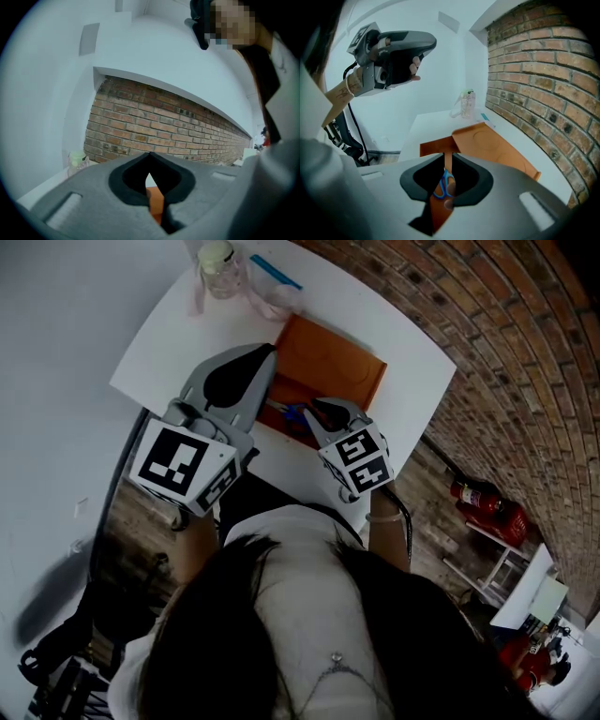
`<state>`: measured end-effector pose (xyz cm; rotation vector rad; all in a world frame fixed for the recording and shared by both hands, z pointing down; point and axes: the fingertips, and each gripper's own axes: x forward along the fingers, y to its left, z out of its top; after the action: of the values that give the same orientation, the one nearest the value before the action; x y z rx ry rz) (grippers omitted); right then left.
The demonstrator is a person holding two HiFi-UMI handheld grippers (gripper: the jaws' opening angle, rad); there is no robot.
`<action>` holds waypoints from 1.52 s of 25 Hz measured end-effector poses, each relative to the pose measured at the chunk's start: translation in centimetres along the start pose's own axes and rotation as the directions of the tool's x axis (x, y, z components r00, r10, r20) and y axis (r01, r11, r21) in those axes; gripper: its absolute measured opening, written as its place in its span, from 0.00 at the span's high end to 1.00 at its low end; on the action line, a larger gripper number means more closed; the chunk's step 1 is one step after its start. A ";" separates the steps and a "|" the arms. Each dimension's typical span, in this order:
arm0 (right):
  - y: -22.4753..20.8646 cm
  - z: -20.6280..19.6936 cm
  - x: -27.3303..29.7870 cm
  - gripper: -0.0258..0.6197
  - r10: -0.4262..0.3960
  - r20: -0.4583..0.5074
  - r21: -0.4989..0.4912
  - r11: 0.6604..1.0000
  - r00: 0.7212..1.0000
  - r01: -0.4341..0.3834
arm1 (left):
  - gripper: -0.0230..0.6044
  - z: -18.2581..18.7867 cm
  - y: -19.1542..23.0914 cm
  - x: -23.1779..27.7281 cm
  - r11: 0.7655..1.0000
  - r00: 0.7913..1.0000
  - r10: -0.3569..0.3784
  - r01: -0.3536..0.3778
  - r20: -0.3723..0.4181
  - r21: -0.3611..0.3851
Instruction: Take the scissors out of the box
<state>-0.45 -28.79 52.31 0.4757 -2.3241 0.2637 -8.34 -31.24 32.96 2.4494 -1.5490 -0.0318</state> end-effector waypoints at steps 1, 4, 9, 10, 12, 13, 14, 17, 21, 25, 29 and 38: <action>0.1 -0.2 0.2 0.87 0.006 -0.012 -0.003 1.000 1.000 -0.006 | 0.96 0.0 0.1 0.0 1.000 1.000 0.004 -0.004 -0.002 -0.001; 0.2 -0.7 0.7 0.86 0.024 -0.041 -0.011 1.000 0.999 -0.024 | 0.96 -0.2 0.5 0.0 1.000 1.000 0.014 -0.014 -0.007 -0.005; 0.7 -1.7 1.8 0.84 0.058 -0.086 -0.027 0.998 0.995 -0.060 | 0.96 -0.6 1.0 -0.1 0.999 0.999 0.030 -0.030 -0.010 -0.014; 0.7 -1.9 1.9 0.84 0.062 -0.094 -0.030 0.997 0.994 -0.065 | 0.96 -0.6 1.1 -0.1 0.999 0.999 0.034 -0.034 -0.011 -0.015; 0.8 -2.4 2.2 0.83 0.072 -0.113 -0.034 0.997 0.991 -0.076 | 0.96 -0.8 1.2 -0.1 0.999 0.999 0.040 -0.040 -0.014 -0.019; 0.9 -2.6 2.4 0.83 0.077 -0.122 -0.035 0.996 0.990 -0.082 | 0.96 -0.9 1.3 -0.1 0.999 0.999 0.044 -0.044 -0.015 -0.021; 0.9 -2.8 2.6 0.83 0.083 -0.131 -0.037 0.995 0.988 -0.088 | 0.96 -1.0 1.3 -0.1 0.999 0.999 0.047 -0.047 -0.017 -0.024; 1.0 -3.4 3.0 0.82 0.097 -0.155 -0.041 0.994 0.983 -0.104 | 0.96 -1.3 1.5 0.0 0.998 0.998 0.055 -0.056 -0.024 -0.031; 1.0 -4.0 3.7 0.81 0.115 -0.180 -0.047 0.991 0.977 -0.125 | 0.96 -1.9 1.8 0.2 0.997 0.997 0.067 -0.068 -0.033 -0.042; 1.0 -4.6 4.2 0.81 0.130 -0.209 -0.058 0.988 0.969 -0.145 | 0.96 -2.4 2.1 0.2 0.995 0.996 0.078 -0.080 -0.043 -0.056; 0.9 -5.1 4.8 0.80 0.140 -0.232 -0.059 0.986 0.963 -0.158 | 0.96 -3.0 2.4 0.4 0.994 0.995 0.082 -0.086 -0.057 -0.067; 1.1 -6.3 5.8 0.79 0.158 -0.279 -0.064 0.981 0.947 -0.183 | 0.96 -4.1 2.4 1.3 0.995 0.994 0.062 -0.068 -0.086 -0.075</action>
<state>-0.75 -27.29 60.75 0.1795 -2.0968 0.2873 -9.31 -32.56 37.57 2.3093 -1.5604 0.0220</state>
